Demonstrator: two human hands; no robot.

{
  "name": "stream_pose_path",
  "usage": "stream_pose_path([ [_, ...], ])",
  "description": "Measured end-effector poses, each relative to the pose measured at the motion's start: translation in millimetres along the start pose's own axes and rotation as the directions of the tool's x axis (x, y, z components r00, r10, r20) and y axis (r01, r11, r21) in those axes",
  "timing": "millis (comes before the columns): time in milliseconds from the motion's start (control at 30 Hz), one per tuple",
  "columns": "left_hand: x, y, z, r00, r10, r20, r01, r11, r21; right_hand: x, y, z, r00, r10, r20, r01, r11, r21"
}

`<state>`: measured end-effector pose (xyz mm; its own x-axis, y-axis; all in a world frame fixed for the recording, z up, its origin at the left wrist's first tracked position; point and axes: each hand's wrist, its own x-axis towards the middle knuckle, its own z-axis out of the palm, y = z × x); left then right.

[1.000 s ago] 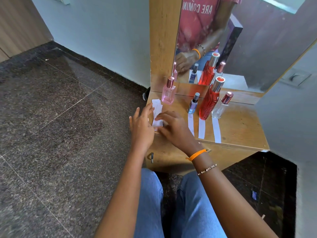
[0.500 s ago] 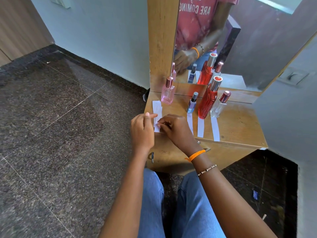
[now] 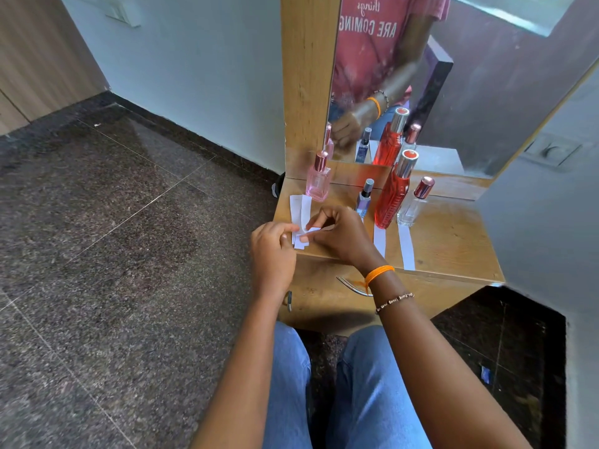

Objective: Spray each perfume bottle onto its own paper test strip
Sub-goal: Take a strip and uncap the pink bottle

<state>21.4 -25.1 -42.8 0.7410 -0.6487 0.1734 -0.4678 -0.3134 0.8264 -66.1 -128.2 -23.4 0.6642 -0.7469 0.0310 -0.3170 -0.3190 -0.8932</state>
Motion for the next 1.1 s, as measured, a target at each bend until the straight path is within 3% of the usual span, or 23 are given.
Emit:
stream_pose_path([
  [367, 3.5, 1.7, 2.5, 0.968, 0.176, 0.181, -0.229, 0.912, 0.34, 10.2, 9.0, -12.6, 0.986, -0.052, 0.156, 0.026, 0.986, 0.165],
  [433, -0.8, 3.6, 3.5, 0.969, 0.182, 0.164, -0.233, 0.893, 0.386, 8.7, 9.6, -10.8, 0.995, -0.077, 0.056, 0.065, 0.98, 0.188],
  [500, -6.2, 7.2, 5.6, 0.974, 0.166, 0.153, -0.217, 0.874, 0.435, 7.4, 10.5, -6.6, 0.985, -0.099, -0.141, 0.12, 0.981, 0.151],
  [600, -10.8, 13.6, 9.4, 0.977, 0.146, 0.158, -0.207, 0.832, 0.515, 3.4, 1.3, -3.1, 0.912, -0.162, -0.376, 0.194, 0.98, 0.048],
  [700, -11.8, 18.4, 10.3, 0.977, 0.143, 0.157, -0.207, 0.802, 0.559, 0.1, -18.6, -8.7, 0.82, -0.271, -0.504, 0.293, 0.955, -0.038],
  [867, -5.4, 23.8, 7.9, 0.977, 0.109, 0.182, -0.194, 0.807, 0.557, -5.6, -39.9, -15.3, 0.71, -0.392, -0.585, 0.393, 0.91, -0.133],
  [933, 1.7, 22.6, 5.2, 0.973, 0.121, 0.196, -0.208, 0.827, 0.522, -12.5, -32.3, -11.1, 0.706, -0.442, -0.553, 0.394, 0.894, -0.212],
  [1033, 8.1, 27.1, -1.6, 0.982, 0.166, 0.095, -0.188, 0.925, 0.33, -20.1, -13.6, -2.1, 0.738, -0.46, -0.493, 0.386, 0.888, -0.25],
  [1100, 11.0, 35.4, -5.2, 0.998, 0.051, 0.034, -0.054, 0.994, 0.093, -24.0, -7.0, 2.9, 0.75, -0.478, -0.457, 0.402, 0.878, -0.26],
])
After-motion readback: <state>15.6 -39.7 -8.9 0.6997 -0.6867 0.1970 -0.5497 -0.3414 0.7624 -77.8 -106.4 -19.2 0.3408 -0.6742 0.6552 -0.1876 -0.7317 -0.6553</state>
